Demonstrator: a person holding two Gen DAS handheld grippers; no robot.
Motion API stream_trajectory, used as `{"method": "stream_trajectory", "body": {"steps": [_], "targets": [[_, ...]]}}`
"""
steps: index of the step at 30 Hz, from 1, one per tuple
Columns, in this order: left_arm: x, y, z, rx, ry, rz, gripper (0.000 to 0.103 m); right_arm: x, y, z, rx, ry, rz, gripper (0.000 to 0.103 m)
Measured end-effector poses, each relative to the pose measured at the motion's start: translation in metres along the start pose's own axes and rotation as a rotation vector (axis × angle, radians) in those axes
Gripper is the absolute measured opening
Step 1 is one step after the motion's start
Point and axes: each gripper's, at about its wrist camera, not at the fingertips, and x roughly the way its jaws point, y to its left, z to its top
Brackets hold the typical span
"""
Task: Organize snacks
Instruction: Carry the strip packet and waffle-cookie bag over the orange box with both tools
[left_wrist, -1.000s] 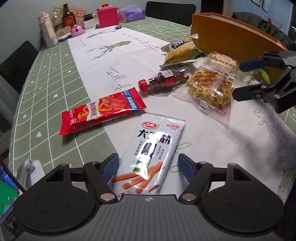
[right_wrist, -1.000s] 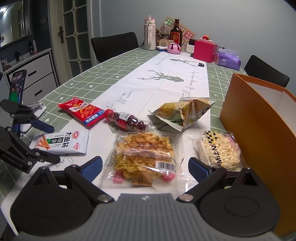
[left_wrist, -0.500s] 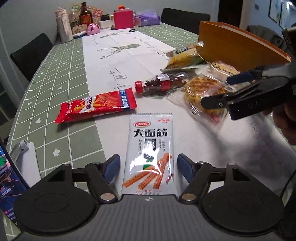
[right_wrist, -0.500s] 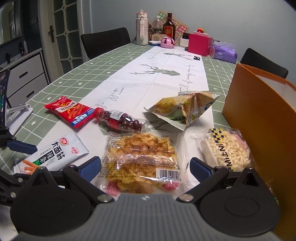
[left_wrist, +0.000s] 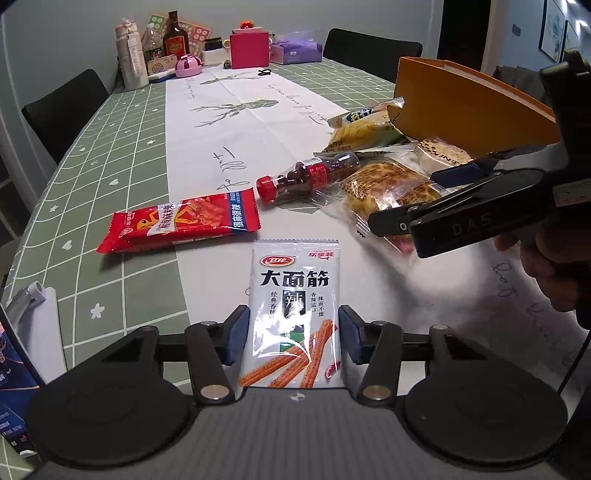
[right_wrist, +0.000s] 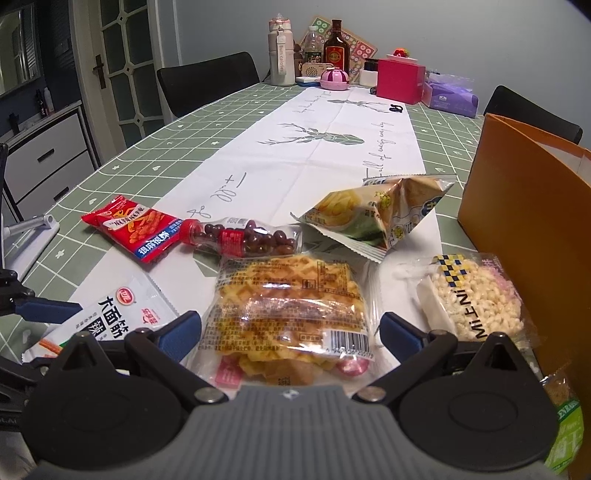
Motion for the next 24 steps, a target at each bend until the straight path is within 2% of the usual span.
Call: {"method": "stream_trajectory", "body": {"steps": [6,11,14,24], "targets": [[-0.001,0.000,0.000,-0.019,-0.005,0.001,0.057,0.004,-0.008,-0.003,0.043,0.009,0.026,0.100],[-0.003,0.000,0.000,-0.030,-0.007,-0.008,0.056,-0.001,-0.013,-0.005,0.059,-0.001,0.047,0.084],[-0.006,0.000,0.000,-0.035,-0.014,-0.009,0.056,-0.005,-0.016,-0.006,0.067,-0.004,0.059,0.078],[-0.016,-0.003,0.006,-0.032,-0.033,-0.013,0.056,-0.025,-0.018,-0.008,0.075,-0.013,0.099,0.073]]}}
